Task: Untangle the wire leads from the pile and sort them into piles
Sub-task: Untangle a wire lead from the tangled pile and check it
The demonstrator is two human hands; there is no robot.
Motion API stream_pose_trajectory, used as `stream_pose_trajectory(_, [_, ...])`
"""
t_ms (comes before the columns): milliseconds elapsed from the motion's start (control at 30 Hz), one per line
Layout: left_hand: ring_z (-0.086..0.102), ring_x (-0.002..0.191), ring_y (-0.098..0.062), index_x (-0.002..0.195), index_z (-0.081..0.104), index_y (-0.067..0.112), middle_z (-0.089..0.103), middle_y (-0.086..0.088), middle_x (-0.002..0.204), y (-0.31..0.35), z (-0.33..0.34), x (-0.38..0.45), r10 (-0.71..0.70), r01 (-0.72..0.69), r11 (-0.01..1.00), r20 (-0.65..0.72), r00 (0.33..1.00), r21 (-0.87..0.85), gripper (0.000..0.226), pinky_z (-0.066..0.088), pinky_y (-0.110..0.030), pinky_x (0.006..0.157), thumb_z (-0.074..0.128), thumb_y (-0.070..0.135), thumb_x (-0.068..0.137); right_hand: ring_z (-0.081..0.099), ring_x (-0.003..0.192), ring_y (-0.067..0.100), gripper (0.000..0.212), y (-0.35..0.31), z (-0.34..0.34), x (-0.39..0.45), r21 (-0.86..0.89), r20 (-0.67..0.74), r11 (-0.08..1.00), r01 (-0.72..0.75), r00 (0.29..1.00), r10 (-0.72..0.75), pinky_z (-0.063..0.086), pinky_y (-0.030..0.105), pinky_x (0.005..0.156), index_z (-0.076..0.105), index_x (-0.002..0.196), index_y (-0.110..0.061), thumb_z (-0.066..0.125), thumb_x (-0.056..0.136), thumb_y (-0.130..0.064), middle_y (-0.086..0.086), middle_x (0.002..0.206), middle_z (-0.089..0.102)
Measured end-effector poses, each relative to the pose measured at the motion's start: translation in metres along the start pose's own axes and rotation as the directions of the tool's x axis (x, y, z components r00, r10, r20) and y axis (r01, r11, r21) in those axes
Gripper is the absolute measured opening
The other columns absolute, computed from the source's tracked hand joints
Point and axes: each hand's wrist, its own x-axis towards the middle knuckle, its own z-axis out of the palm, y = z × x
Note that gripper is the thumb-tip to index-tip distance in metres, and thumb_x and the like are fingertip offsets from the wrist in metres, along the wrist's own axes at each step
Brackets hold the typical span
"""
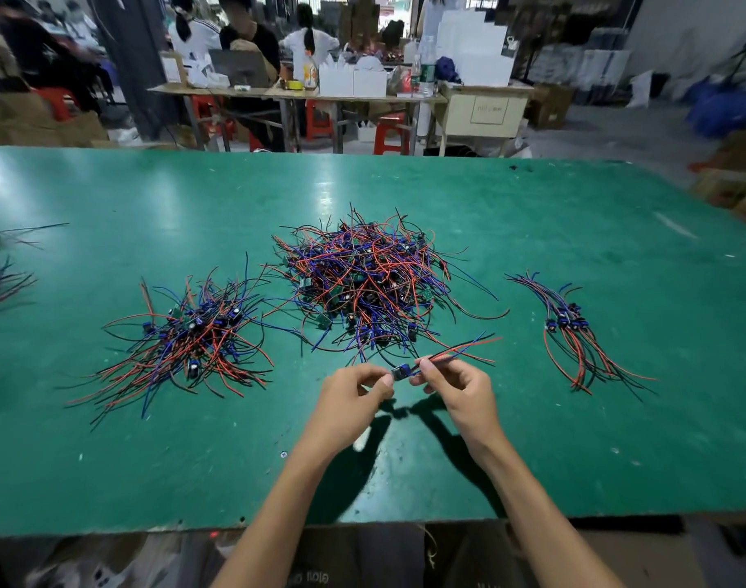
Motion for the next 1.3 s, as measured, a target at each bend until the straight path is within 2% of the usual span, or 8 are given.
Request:
stream_pose_trajectory(100, [0.066,0.065,0.004,0.115,0.072,0.016,0.076,-0.003,0.100,0.006,0.007,0.000,-0.019,0.017,0.979,-0.008,1.000,-0.204,0.020,0.050,-0.014,0.061,0.056,0.017,0.102,0.073,0.074,0.013,0.017,-0.001,0.000,0.000,-0.016,0.004,1.000,0.017,1.000,-0.017,0.054,0.020,0.070,0.077,0.085,-0.016,0.073,0.089,-0.031,0.007,0.079,0.078])
stream_pose_trajectory(233, [0.061,0.068,-0.013,0.105,0.076,0.011,0.078,-0.003,0.098,0.013,0.010,0.002,-0.068,0.104,0.914,0.103,0.992,-0.393,0.024,0.045,-0.022,0.061,0.052,0.014,0.101,0.074,0.072,0.013,0.015,-0.001,0.000,-0.001,-0.004,-0.035,0.999,0.039,0.999,-0.039,0.054,0.018,0.066,0.080,0.081,-0.022,0.077,0.083,-0.036,0.005,0.079,0.078])
stream_pose_trajectory(500, [0.064,0.061,-0.007,0.094,0.077,0.012,0.078,-0.001,0.086,0.011,0.020,0.010,-0.163,0.149,0.872,0.011,0.987,-0.466,0.021,0.051,-0.017,0.063,0.064,0.028,0.099,0.071,0.067,0.013,0.015,0.004,-0.004,-0.002,-0.021,-0.150,0.995,0.094,0.984,-0.096,0.055,0.021,0.066,0.078,0.079,-0.021,0.086,0.076,-0.034,0.005,0.073,0.076])
stream_pose_trajectory(667, [0.068,0.066,-0.010,0.102,0.074,0.006,0.076,-0.006,0.089,0.016,0.024,0.015,-0.251,0.233,0.709,0.071,0.965,-0.666,0.022,0.054,-0.017,0.062,0.066,0.025,0.097,0.064,0.069,0.008,0.028,0.000,-0.005,-0.007,-0.016,0.018,0.988,0.152,0.988,-0.152,0.049,0.019,0.066,0.082,0.088,-0.027,0.089,0.070,-0.047,0.001,0.087,0.079])
stream_pose_trajectory(800, [0.067,0.063,-0.010,0.100,0.069,0.009,0.073,-0.004,0.083,0.015,0.027,0.020,-0.290,0.263,0.607,0.099,0.952,-0.750,0.018,0.055,-0.020,0.064,0.063,0.026,0.097,0.044,0.062,0.008,0.029,0.005,-0.003,-0.008,-0.130,0.196,0.969,0.210,0.963,-0.183,0.035,0.019,0.056,0.081,0.103,-0.033,0.088,0.075,-0.028,0.000,0.094,0.074])
stream_pose_trajectory(933, [0.055,0.055,-0.005,0.094,0.067,0.010,0.064,0.004,0.066,0.007,0.025,0.021,-0.291,0.270,0.573,0.115,0.950,-0.774,0.022,0.054,-0.017,0.065,0.059,0.030,0.099,0.051,0.065,0.008,0.043,0.009,0.000,-0.005,-0.197,0.156,0.960,0.196,0.974,-0.167,0.041,0.022,0.057,0.078,0.108,-0.037,0.073,0.086,-0.001,-0.007,0.094,0.074])
stream_pose_trajectory(1067, [0.061,0.061,-0.008,0.088,0.069,0.005,0.067,0.002,0.070,0.004,0.028,0.021,-0.295,0.251,0.619,0.077,0.953,-0.744,0.023,0.056,-0.018,0.067,0.063,0.025,0.097,0.071,0.084,0.013,0.023,0.008,-0.004,0.000,-0.170,-0.102,0.985,0.040,0.993,-0.058,0.051,0.031,0.076,0.078,0.092,-0.033,0.064,0.094,-0.014,-0.004,0.089,0.077])
stream_pose_trajectory(1300, [0.055,0.059,-0.006,0.099,0.072,0.003,0.067,-0.002,0.083,0.000,0.026,0.015,-0.080,0.186,0.801,0.207,0.975,-0.569,0.017,0.050,-0.016,0.061,0.055,0.008,0.102,0.068,0.080,0.006,0.033,0.011,0.005,0.007,-0.483,-0.110,0.872,-0.082,0.993,0.032,0.051,0.032,0.078,0.076,0.089,-0.041,0.052,0.093,-0.064,-0.015,0.081,0.075])
